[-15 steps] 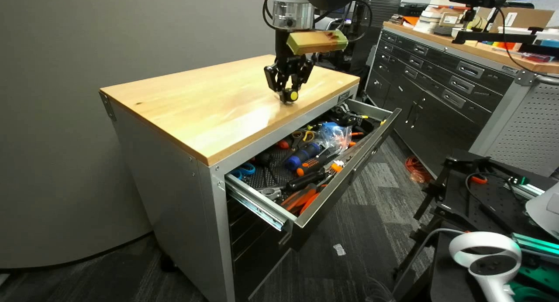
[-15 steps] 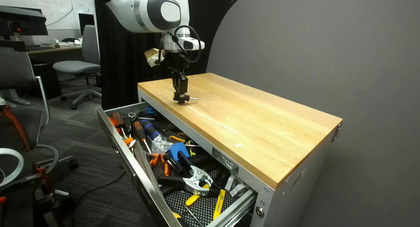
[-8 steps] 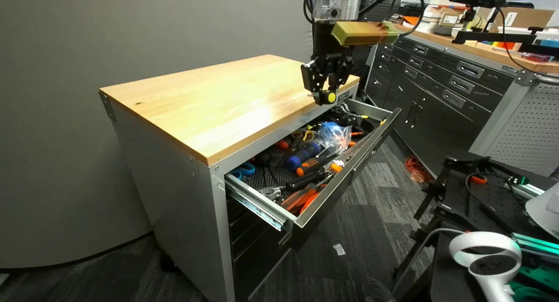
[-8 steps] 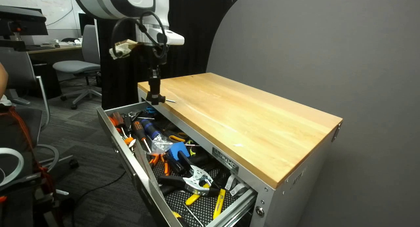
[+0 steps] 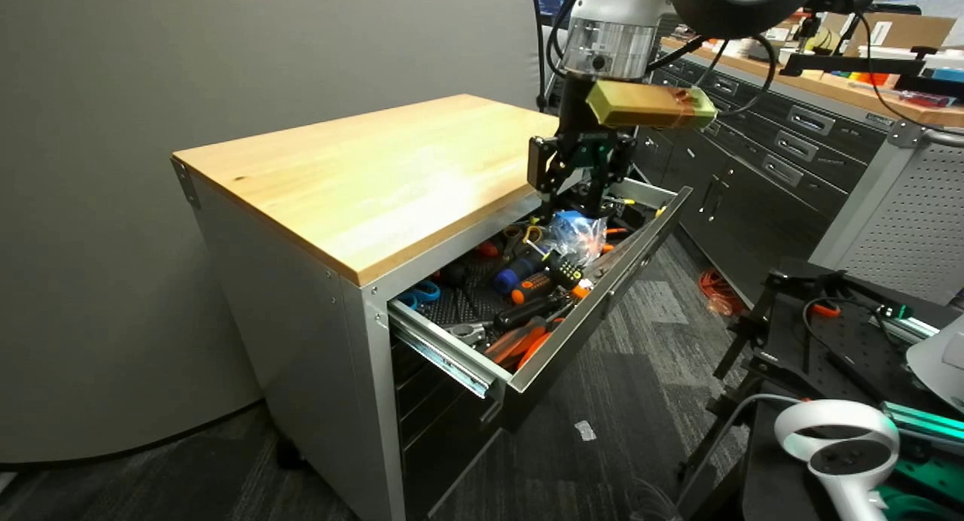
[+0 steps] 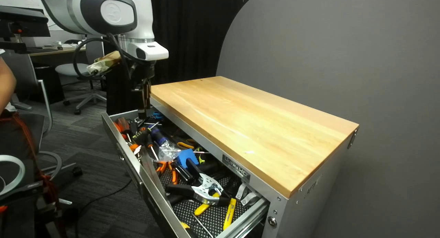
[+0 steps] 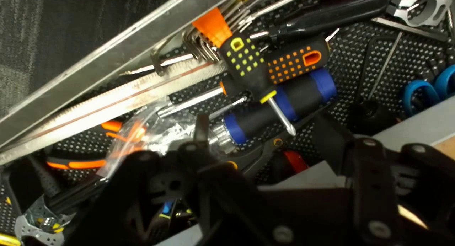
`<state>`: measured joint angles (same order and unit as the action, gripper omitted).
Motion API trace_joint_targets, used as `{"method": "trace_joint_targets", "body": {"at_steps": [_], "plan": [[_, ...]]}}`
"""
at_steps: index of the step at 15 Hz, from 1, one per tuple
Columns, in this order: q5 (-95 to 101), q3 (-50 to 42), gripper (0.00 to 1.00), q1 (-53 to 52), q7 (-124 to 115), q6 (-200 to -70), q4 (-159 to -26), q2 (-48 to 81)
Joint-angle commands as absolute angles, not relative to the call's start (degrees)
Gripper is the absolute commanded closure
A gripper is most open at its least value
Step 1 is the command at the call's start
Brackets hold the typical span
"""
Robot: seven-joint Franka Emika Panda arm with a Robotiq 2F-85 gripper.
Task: Pick up the screwdriver from the top of the side drawer table, place it in the open drawer and close it
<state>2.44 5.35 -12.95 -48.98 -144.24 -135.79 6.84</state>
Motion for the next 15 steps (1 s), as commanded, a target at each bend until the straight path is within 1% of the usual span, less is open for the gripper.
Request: {"method": "trace_joint_targets", "body": {"at_steps": [1, 4, 7, 8, 9, 10, 12, 14, 15], "plan": [[-3.24, 6.45, 0.0, -11.42, -45.62, -141.05, -139.85, 4.58], [-4.83, 5.83, 0.0, -10.65, -45.32, -132.51, -141.98, 3.91], [-3.99, 5.61, 0.0, -9.93, -45.76, -125.57, -142.35, 6.02], [-3.26, 5.54, 0.26, -9.86, -46.34, -126.57, -142.89, 6.89], [-1.67, 5.5, 0.26, -10.3, -48.98, -128.55, -143.12, 7.89], [-1.24, 5.57, 0.32, -10.6, -50.27, -130.98, -143.46, 8.81], [-0.48, 5.54, 0.5, -11.17, -52.91, -134.99, -143.59, 10.85], [-0.72, 5.52, 0.64, -11.75, -54.0, -138.54, -143.31, 13.1], [0.36, 5.1, 0.73, -12.5, -56.29, -141.45, -143.33, 14.17]]}}
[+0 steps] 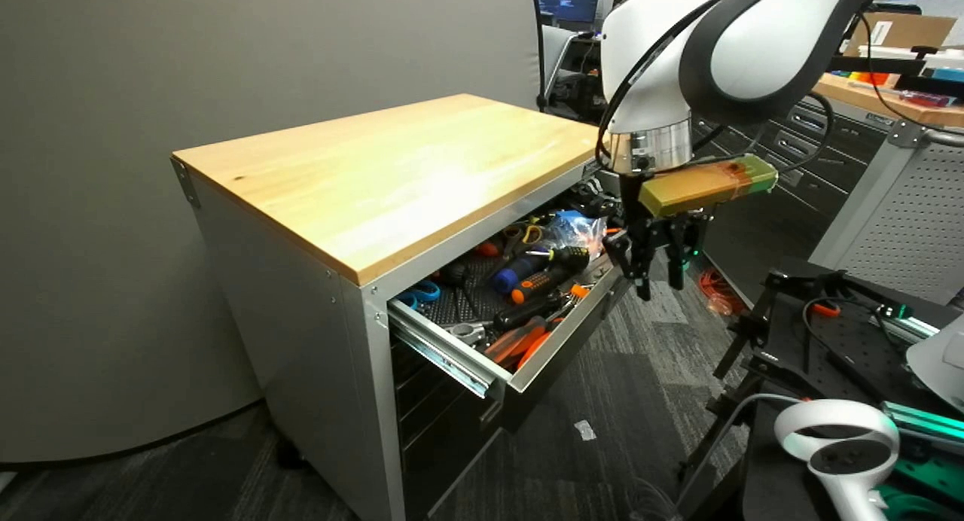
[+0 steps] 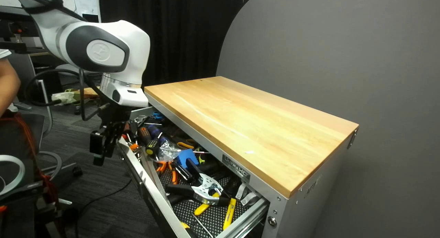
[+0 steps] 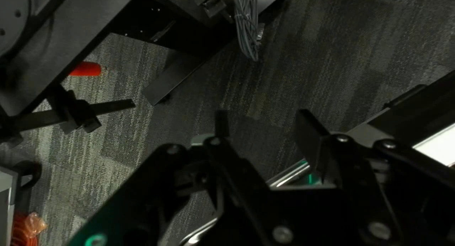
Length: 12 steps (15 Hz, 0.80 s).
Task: Pick up the screwdriver from the top of the side drawer table, place it in the open drawer and close it
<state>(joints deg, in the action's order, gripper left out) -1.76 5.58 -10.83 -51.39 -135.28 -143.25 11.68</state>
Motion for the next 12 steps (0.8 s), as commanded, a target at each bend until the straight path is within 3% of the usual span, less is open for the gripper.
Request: {"method": "trace_joint_targets", "body": {"at_steps": [1, 4, 12], "plan": [[0.59, 4.91, 0.79, -13.17, -58.23, -145.22, -143.26, 15.23], [6.99, 3.2, 1.0, -16.36, -67.34, -152.66, -142.11, 16.59], [37.37, -11.72, 1.0, -29.42, -99.55, -162.53, -131.89, 23.47]]}}
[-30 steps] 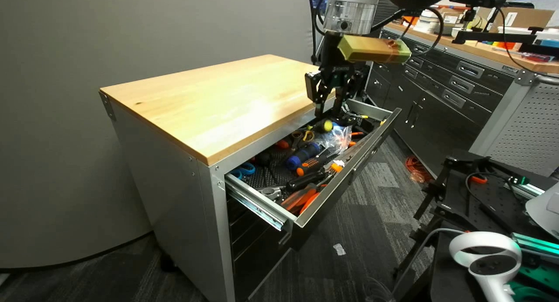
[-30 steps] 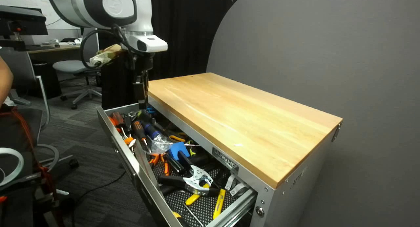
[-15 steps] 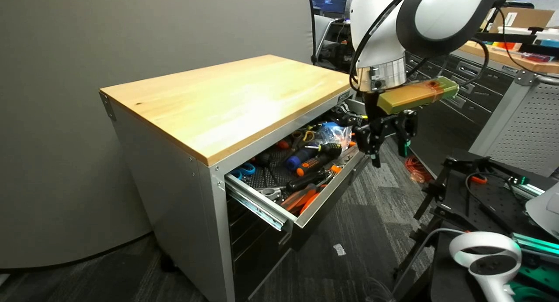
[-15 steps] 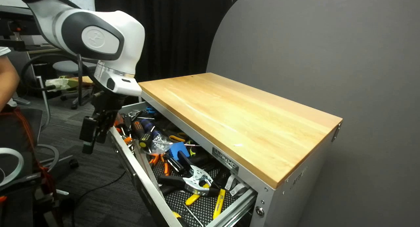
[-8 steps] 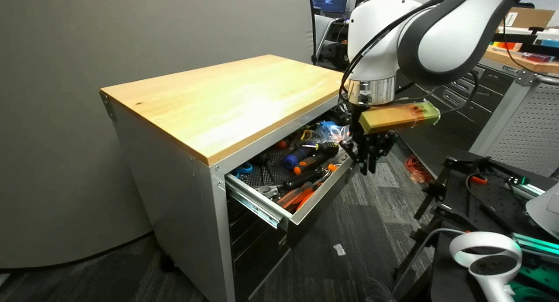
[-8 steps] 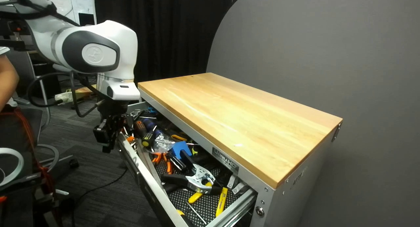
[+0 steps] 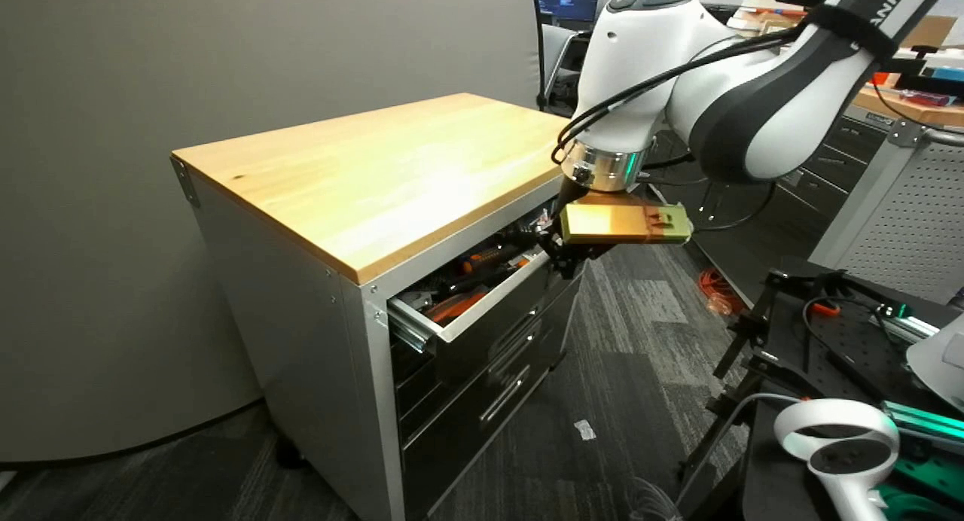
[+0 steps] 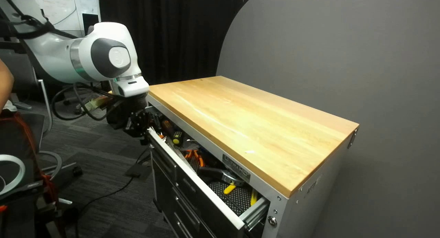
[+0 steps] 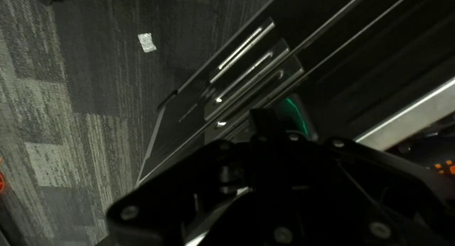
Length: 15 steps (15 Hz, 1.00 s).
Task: Pick up the screwdriver from the top of the side drawer table, place it in the open drawer and close it
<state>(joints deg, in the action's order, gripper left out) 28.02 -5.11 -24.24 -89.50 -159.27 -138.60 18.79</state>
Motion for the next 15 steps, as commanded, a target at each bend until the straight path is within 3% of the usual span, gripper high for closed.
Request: {"method": "trace_joint_targets", "body": {"at_steps": [1, 8, 9, 11, 15], "plan": [[41.18, -14.08, 1.0, -31.3, -103.37, -162.72, -130.16, 24.66], [56.11, -22.64, 1.0, -38.21, -121.33, -164.25, -126.29, 27.06], [54.07, -20.67, 0.74, -36.7, -118.03, -164.83, -129.05, 23.91], [50.57, -16.93, 0.67, -33.47, -110.08, -167.53, -133.65, 18.34], [42.34, -1.48, 0.34, -22.45, -93.27, -166.21, -140.4, 8.29]]}}
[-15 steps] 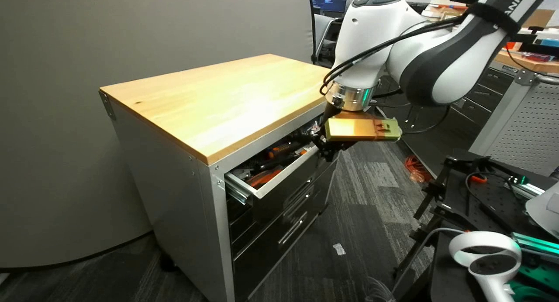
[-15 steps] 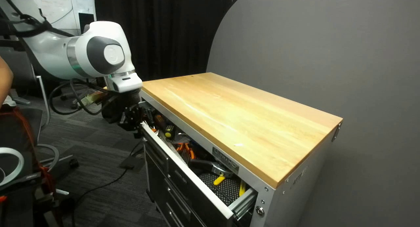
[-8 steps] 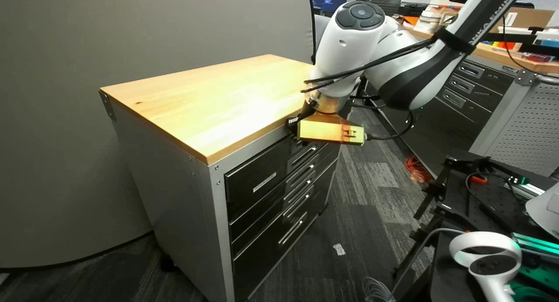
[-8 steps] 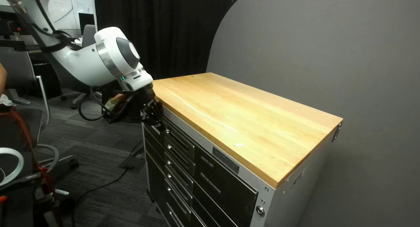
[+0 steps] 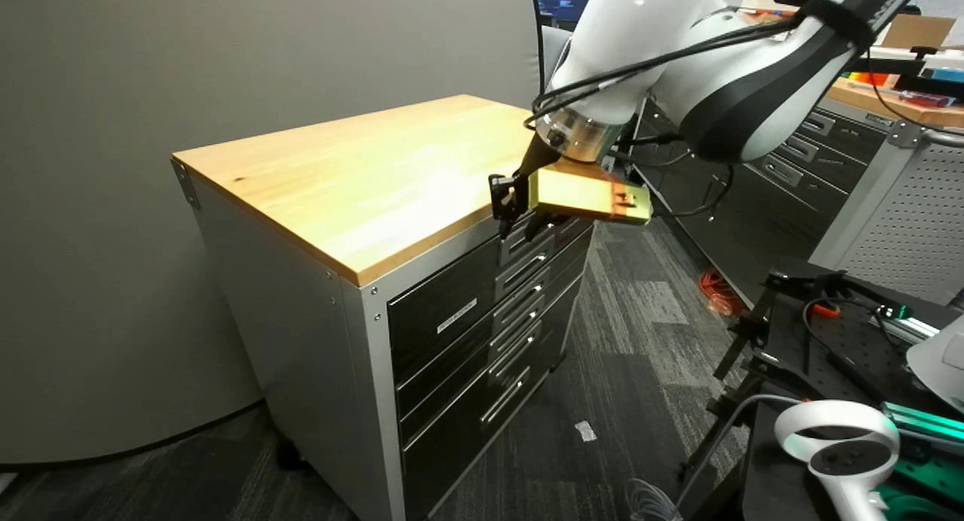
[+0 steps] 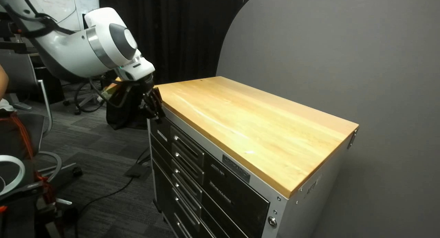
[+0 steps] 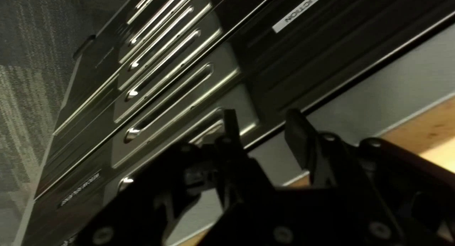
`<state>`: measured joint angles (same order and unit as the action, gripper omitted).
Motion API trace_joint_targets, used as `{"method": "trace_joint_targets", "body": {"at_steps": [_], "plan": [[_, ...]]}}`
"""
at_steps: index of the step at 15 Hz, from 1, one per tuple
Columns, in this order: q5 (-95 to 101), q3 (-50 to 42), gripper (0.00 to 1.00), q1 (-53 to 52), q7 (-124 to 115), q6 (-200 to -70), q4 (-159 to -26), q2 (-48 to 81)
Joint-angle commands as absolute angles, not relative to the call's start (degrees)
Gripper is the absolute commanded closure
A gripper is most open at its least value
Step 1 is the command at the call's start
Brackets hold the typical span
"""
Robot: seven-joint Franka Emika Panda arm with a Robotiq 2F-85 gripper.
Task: Pick up the screwdriver from the top of the side drawer table, place it in the open drawer and close it
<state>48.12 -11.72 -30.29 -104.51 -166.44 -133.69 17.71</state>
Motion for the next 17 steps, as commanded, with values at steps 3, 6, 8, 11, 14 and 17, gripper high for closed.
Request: {"method": "trace_joint_targets", "body": {"at_steps": [3, 6, 8, 11, 14, 17], "plan": [[29.71, 12.33, 0.12, -14.94, -80.74, -165.86, -142.53, 5.48], [14.66, 26.29, 0.0, -8.77, -67.6, -161.67, -138.4, 7.48], [6.47, 35.54, 0.0, -3.47, -58.99, -154.95, -133.25, 9.08], [-0.88, 43.18, 0.0, 2.59, -46.63, -140.5, -125.28, 9.01], [-2.6, 34.86, 0.0, -5.12, -44.45, -137.33, -125.57, 6.76], [-3.42, 34.22, 0.0, -3.34, -39.13, -132.02, -122.6, 6.76]]}}
